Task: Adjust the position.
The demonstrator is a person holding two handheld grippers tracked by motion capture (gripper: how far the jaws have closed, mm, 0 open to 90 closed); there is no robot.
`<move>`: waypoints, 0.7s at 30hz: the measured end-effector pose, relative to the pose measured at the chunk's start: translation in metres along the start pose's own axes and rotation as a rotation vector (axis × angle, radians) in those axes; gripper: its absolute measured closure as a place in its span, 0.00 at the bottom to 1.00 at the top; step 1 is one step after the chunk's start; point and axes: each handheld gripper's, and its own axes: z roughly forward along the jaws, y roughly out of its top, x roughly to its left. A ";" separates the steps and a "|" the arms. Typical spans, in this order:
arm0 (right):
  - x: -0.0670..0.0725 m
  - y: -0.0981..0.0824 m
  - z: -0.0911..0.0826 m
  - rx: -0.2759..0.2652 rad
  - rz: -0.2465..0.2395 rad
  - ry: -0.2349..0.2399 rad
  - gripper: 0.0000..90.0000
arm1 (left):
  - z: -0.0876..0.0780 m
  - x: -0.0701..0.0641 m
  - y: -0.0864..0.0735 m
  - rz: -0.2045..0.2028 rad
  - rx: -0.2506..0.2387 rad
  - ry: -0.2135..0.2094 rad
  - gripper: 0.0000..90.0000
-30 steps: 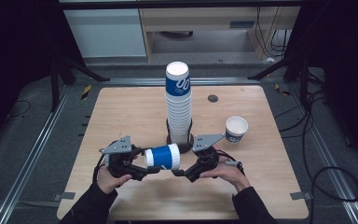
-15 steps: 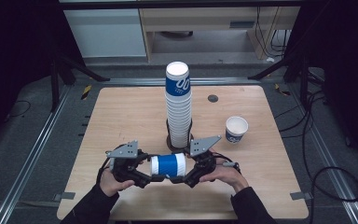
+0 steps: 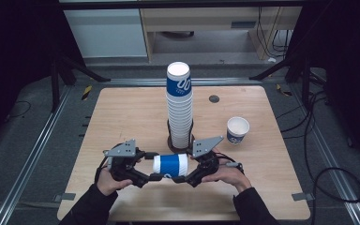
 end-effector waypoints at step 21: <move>0.004 -0.010 0.019 0.205 -0.069 -0.026 0.17 | 0.025 0.004 -0.016 0.052 0.274 -0.014 0.16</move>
